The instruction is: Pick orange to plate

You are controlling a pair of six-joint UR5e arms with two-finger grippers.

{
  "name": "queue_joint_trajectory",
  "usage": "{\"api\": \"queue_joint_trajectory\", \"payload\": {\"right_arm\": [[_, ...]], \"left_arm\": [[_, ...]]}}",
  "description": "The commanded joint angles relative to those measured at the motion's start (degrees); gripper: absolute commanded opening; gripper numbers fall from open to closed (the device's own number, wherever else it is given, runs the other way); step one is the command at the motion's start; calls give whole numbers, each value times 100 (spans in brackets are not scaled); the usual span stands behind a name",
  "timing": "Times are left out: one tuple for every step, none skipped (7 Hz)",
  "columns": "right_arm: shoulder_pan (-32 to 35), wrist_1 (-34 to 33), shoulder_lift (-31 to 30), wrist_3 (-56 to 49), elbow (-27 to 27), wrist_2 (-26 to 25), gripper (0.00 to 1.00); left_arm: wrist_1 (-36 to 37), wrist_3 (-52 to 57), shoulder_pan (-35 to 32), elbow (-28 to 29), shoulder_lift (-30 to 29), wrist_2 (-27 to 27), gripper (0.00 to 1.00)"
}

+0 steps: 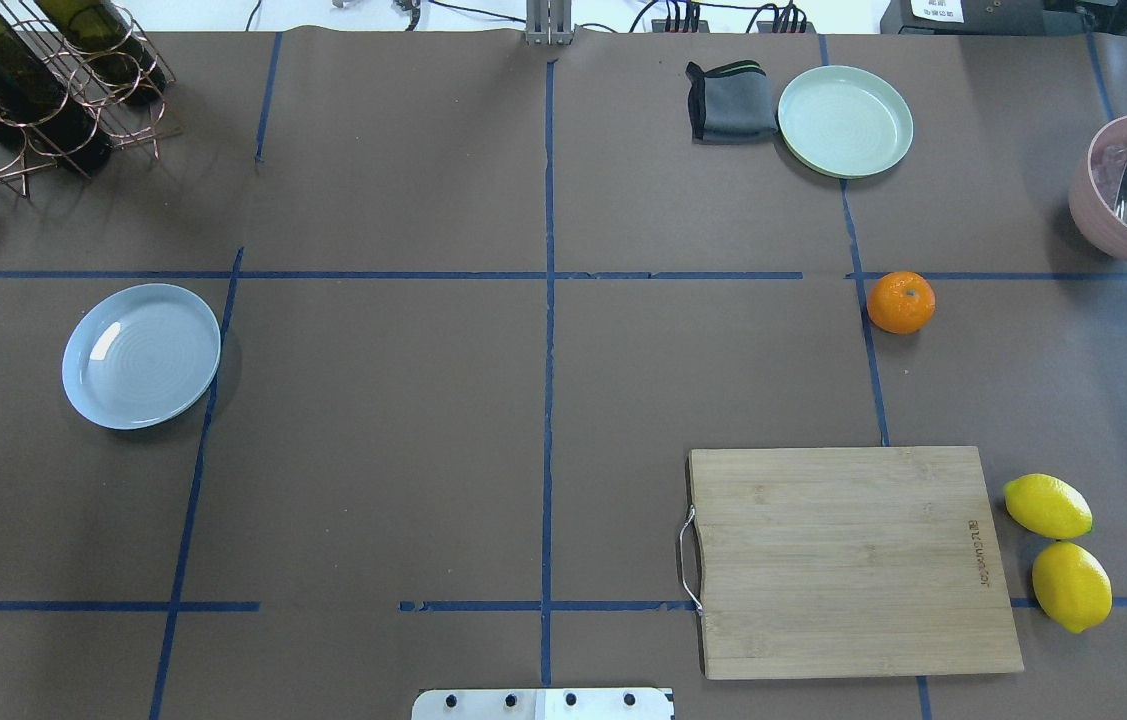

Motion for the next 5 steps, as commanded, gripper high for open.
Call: {"api": "queue_joint_trajectory", "payload": {"right_arm": [[13, 14, -2, 8, 7, -1, 100], [13, 14, -2, 8, -2, 8, 100], [13, 23, 50, 25, 59, 43, 100], [13, 23, 208, 26, 190, 43, 100], [13, 23, 253, 34, 322, 52, 100]], "left_arm": [[-10, 0, 0, 4, -8, 0, 100], [-19, 0, 0, -5, -52, -9, 100], [-54, 9, 8, -57, -305, -52, 100], [-54, -52, 52, -93, -612, -35, 100], [-202, -44, 139, -84, -745, -87, 100]]}}
